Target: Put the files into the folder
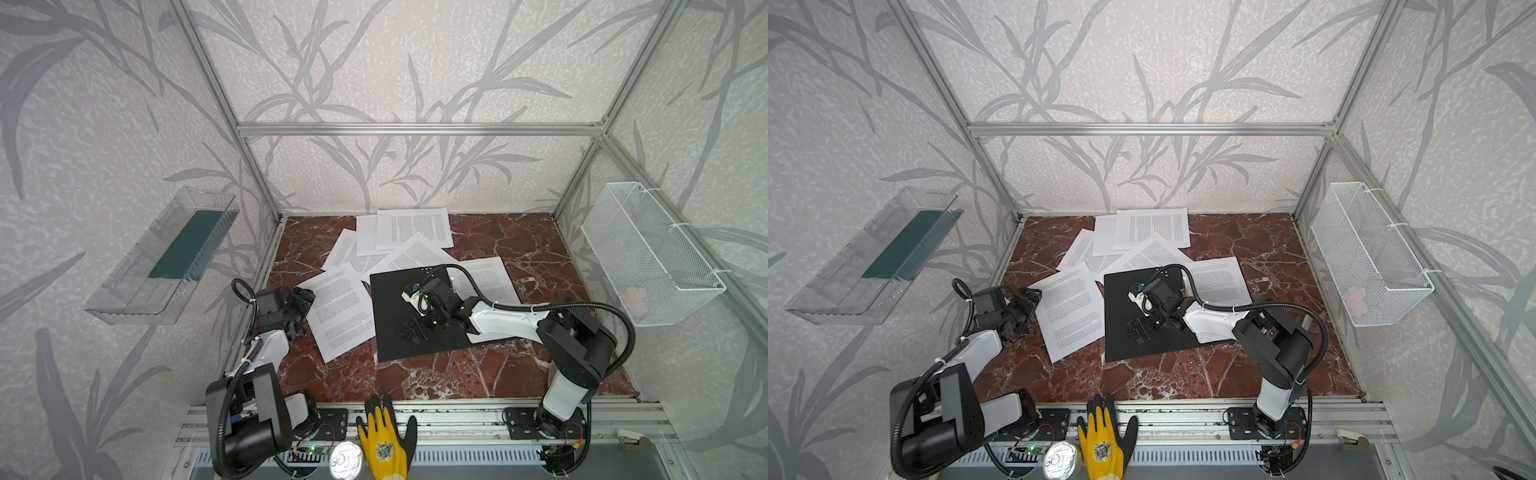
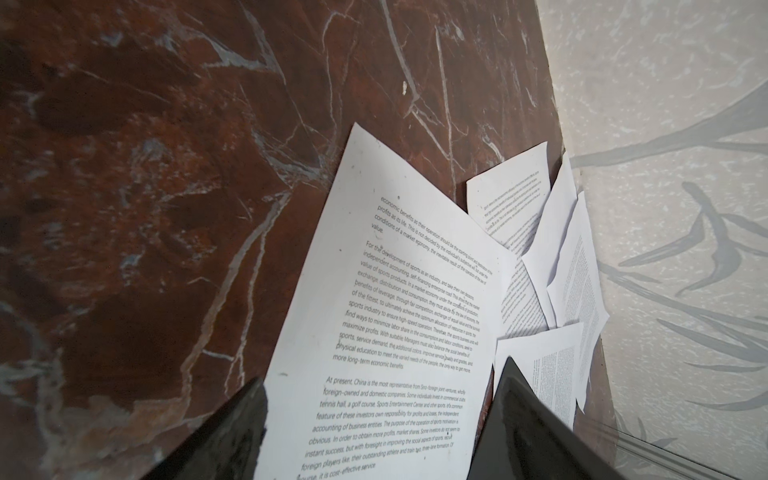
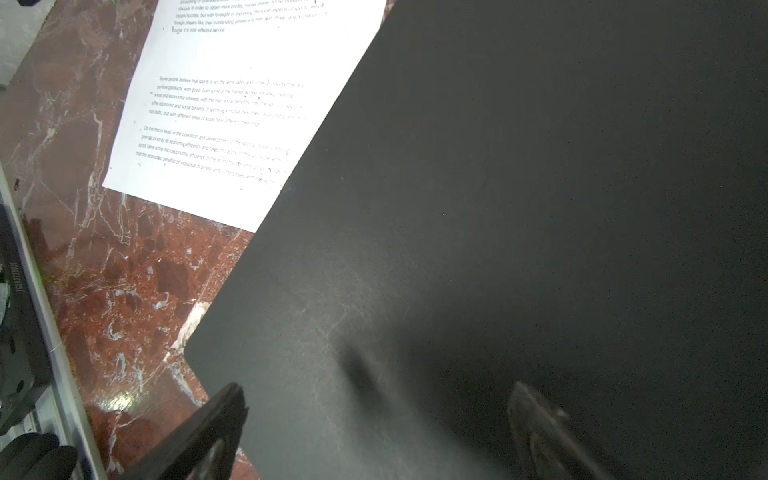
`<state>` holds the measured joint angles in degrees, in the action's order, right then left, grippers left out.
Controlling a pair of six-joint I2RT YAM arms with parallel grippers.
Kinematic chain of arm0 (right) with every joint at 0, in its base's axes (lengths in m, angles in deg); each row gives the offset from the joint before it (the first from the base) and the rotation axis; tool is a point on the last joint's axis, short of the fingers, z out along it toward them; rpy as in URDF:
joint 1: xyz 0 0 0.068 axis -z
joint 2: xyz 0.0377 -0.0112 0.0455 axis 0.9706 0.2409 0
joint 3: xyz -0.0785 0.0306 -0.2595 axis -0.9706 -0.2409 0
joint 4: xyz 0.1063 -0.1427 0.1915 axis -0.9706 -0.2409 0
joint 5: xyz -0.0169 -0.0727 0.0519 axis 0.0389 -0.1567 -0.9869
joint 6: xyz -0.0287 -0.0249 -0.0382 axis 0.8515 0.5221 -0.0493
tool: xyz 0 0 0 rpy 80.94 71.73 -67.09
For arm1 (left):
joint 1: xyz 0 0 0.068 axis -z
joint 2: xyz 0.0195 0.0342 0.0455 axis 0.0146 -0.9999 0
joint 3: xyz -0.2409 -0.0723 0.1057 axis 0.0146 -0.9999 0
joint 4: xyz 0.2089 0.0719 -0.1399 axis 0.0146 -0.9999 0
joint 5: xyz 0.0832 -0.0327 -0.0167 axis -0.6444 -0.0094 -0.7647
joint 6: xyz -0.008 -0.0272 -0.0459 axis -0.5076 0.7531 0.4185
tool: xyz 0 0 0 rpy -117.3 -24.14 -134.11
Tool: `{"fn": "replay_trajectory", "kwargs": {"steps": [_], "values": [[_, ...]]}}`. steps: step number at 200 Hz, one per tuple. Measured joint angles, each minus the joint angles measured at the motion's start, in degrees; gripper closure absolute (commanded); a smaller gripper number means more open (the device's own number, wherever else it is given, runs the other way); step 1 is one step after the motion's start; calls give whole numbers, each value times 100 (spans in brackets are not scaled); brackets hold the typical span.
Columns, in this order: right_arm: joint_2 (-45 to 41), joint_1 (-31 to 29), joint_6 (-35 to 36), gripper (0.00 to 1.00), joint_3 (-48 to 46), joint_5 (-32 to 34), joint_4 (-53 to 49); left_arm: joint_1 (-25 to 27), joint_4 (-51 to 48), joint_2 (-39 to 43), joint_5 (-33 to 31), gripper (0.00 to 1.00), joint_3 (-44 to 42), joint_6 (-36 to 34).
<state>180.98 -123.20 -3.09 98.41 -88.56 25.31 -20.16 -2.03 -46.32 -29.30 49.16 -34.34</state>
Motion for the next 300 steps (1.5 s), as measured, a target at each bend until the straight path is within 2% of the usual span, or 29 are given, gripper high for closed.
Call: {"fn": "replay_trajectory", "kwargs": {"steps": [68, 112, 160, 225, 300], "values": [[352, 4, -9, 6, 256, -170, 103, -157, -9, -503, 162, 13, 22, -24], [393, 4, -7, 6, 284, -221, 127, -157, 459, -901, 374, 13, 120, -31], [525, 4, -9, 8, 426, -361, 133, 92, 955, -975, 590, 12, -50, -31], [654, 4, -42, 10, 560, -568, 155, 356, 1838, -363, 1180, 9, -1005, -33], [739, 11, -116, 10, 640, -732, 184, 634, 1471, 466, 1449, 7, -1412, 13]]}}
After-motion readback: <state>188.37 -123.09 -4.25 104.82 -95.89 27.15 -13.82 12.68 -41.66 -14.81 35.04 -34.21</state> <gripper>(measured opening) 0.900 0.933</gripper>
